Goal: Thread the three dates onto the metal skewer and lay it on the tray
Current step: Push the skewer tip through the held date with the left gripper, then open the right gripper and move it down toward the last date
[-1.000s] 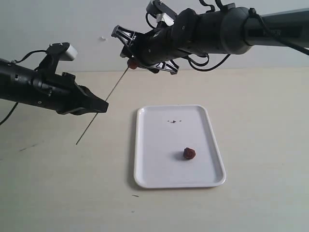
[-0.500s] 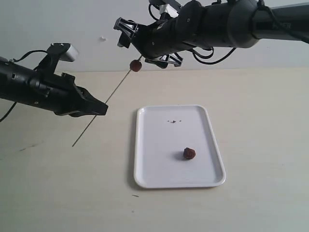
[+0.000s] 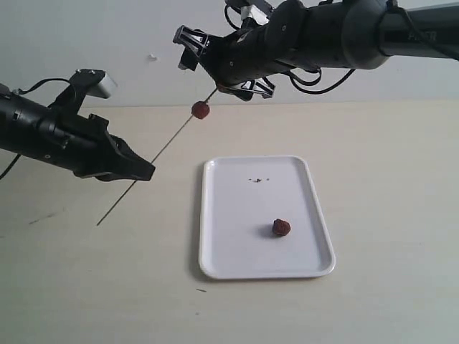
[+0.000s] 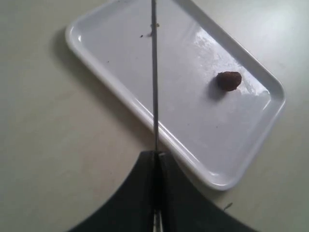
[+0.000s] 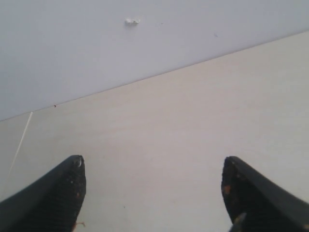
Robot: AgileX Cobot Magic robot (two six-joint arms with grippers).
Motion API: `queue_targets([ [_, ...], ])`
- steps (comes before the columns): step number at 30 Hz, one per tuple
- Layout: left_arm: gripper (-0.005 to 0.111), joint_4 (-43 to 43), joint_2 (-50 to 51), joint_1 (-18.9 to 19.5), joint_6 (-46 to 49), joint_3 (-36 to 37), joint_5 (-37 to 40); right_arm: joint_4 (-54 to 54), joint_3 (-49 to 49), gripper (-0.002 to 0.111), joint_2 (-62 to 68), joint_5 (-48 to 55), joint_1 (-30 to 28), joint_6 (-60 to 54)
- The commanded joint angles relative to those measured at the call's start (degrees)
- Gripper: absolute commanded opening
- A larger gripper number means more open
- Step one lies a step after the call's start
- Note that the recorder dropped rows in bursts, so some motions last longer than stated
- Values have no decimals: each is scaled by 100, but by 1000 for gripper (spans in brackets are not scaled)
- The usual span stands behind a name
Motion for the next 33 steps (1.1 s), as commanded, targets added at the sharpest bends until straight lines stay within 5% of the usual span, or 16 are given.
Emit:
queue_targets([
  [1, 0, 77, -58, -18, -46, 7, 9, -71, -15, 75, -104, 28, -53, -19],
  [18, 0, 134, -58, -18, -68, 7, -257, -1654, -15, 75, -931, 1191, -671, -93],
  [24, 0, 199, -58, 88, -289, 7, -484, -3192, -15, 72, -1245, 2967, -671, -923],
  [30, 0, 199, -58, 386, -464, 7, -480, -2989, 1, 72, -1142, 5621, -671, -2049],
  [33, 0, 199, -58, 448, -541, 7, -449, -2282, 234, 72, -1088, 5690, -671, -2567],
])
